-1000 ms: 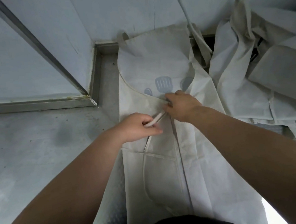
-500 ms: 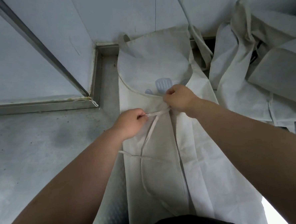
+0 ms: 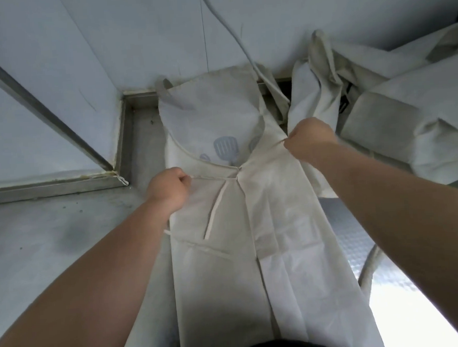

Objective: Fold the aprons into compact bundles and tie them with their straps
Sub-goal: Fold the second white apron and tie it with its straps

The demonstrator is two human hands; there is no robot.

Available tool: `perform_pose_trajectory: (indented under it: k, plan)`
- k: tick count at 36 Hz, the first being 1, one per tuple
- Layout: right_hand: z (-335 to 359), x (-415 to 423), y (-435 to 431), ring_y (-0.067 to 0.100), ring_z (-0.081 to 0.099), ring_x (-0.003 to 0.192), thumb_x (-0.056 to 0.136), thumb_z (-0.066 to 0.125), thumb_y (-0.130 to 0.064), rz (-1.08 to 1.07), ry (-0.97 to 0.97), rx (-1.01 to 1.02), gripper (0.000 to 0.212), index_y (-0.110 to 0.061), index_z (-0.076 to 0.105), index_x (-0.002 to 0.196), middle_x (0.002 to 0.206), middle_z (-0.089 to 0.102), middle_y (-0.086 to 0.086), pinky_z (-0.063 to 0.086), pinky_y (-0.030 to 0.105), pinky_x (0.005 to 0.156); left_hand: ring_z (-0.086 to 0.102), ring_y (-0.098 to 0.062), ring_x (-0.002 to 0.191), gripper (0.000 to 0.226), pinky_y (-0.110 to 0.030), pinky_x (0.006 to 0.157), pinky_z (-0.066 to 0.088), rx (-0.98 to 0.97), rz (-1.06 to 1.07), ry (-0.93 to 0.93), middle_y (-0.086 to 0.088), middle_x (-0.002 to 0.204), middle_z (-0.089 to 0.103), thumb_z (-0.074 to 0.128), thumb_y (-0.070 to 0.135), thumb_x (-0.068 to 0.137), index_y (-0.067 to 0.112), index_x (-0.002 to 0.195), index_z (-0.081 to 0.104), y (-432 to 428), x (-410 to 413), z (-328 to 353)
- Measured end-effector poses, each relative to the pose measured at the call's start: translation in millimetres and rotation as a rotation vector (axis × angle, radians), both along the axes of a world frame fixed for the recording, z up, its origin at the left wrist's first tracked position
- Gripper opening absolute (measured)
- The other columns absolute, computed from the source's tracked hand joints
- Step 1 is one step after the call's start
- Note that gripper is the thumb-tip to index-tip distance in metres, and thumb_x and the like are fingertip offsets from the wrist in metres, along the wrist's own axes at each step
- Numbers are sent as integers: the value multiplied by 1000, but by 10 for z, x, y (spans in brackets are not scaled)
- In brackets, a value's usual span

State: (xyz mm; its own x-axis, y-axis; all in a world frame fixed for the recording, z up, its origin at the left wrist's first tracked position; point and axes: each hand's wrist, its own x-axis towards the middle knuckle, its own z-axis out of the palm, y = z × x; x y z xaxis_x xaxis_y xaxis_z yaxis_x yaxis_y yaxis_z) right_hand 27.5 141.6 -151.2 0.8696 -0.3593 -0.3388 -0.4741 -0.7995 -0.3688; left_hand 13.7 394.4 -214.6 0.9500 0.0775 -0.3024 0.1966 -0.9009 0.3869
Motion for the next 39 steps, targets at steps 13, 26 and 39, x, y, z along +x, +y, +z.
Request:
perform_pose_trajectory:
  k: [13, 26, 39]
  plan:
    - [70, 39, -11, 26, 55, 50, 98, 45, -24, -380, -143, 342, 25, -6, 59, 89, 79, 62, 14, 41, 22, 41, 49, -33, 106, 28, -34, 72, 37, 354, -5, -166, -12, 109, 59, 45, 34, 98, 19, 111, 64, 163, 118, 277]
    - [44, -111, -63, 22, 44, 128, 99, 34, -6, -112, -649, 112, 41, -8, 42, 139, 141, 46, 10, 29, 17, 96, 56, -39, 94, 24, -30, 73, 35, 25, 119, -283, -24, 113, 54, 51, 15, 94, 4, 110, 65, 159, 116, 237]
    - [-143, -271, -100, 32, 25, 138, 86, 39, 5, 29, -466, -126, 62, -1, 22, 146, 157, 10, 13, 25, 35, 112, 36, -36, 128, 28, -45, 106, 29, 222, -11, -308, -13, 133, 52, 52, 23, 93, 16, 116, 66, 174, 161, 175]
